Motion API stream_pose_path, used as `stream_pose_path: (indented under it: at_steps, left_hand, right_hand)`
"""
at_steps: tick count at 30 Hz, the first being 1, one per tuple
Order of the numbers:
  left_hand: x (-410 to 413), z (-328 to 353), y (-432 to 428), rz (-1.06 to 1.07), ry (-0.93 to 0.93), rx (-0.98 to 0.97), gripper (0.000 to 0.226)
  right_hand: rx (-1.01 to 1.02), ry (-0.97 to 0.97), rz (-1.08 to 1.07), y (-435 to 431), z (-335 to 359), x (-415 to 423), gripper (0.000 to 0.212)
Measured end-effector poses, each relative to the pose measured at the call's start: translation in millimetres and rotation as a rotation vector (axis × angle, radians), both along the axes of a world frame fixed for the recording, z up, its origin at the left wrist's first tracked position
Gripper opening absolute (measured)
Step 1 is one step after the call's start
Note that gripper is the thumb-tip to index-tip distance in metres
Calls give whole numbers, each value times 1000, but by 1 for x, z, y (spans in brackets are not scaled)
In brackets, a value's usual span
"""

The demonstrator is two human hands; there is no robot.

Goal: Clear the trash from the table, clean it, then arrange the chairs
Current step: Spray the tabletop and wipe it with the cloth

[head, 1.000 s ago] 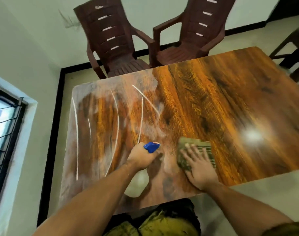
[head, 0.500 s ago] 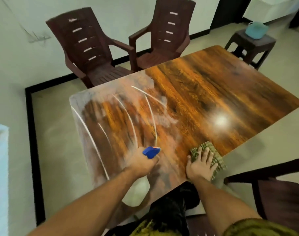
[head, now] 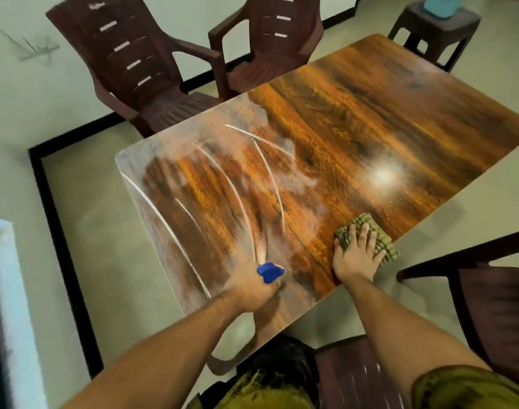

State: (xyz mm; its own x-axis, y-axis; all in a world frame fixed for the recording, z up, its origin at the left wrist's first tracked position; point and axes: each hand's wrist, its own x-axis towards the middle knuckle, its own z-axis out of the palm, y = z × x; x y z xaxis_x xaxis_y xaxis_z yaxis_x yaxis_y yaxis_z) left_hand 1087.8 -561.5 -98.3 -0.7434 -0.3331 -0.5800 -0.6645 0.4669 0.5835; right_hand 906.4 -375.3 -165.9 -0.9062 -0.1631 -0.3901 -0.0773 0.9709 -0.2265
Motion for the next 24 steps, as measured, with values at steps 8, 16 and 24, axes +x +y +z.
stream_pose_path:
  at_steps: [8, 16, 24]
  left_hand:
    - [12, 15, -38, -106, -67, -46, 33]
    - [78, 13, -77, -100, -162, -71, 39]
    - [158, 11, -122, 36, -51, 25, 16]
  right_hand:
    - [-66, 114, 687, -66, -6, 108, 80]
    - [-24, 86, 828, -87, -10, 203, 78]
    - [-82, 60, 1170, -95, -6, 293, 71]
